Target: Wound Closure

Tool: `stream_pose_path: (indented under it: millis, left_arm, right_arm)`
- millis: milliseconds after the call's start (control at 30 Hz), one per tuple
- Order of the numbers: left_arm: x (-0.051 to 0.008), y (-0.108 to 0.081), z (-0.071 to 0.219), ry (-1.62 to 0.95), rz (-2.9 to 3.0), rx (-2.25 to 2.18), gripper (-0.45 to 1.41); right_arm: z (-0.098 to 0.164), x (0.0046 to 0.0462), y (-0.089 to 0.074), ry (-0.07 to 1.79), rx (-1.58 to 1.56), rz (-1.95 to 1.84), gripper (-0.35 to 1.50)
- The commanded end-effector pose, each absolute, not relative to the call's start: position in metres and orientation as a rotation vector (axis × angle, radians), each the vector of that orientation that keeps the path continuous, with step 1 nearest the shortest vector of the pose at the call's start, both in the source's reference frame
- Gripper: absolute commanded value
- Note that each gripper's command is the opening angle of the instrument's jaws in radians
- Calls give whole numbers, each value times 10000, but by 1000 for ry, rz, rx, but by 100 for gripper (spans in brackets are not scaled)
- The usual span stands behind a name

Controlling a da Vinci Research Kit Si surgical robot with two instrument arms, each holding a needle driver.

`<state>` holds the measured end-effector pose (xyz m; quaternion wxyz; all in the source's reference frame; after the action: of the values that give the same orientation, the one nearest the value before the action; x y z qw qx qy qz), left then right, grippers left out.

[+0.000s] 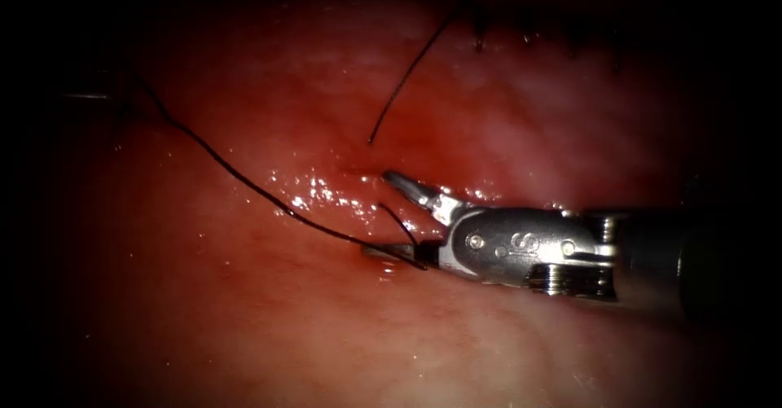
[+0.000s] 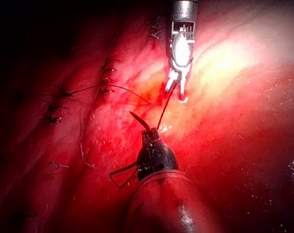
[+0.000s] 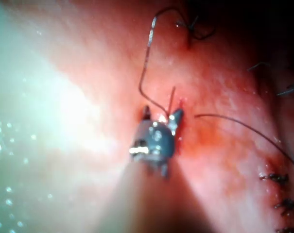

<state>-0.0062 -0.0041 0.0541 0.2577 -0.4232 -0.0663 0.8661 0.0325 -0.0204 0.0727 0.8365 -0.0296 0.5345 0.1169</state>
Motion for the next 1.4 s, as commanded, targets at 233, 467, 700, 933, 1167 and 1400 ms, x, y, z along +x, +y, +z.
stream_pose_path:
  millis: [233, 467, 700, 933, 1167, 1400]
  left_arm:
    - [-84, -48, 550, -207, 2358, -1174, -45]
    - [-113, -59, 559, -248, 2356, -1207, -45]
    - [-120, -62, 563, -276, 2366, -1245, -45]
    - [-121, -63, 551, -427, 2230, -1360, -45]
    - [-126, -61, 551, -458, 2191, -1409, -45]
    - [-124, -60, 553, -457, 2188, -1404, -45]
  right_arm:
    - [696, 313, -223, 1166, -4, 228, -35]
    - [622, 305, -262, 1160, -37, 125, -35]
    - [557, 325, -319, 1114, -7, 6, -35]
    - [532, 343, -365, 1082, 12, -77, -35]
    - [524, 347, -376, 1069, 9, -94, -35]
    - [554, 335, -327, 1170, -70, 87, 138]
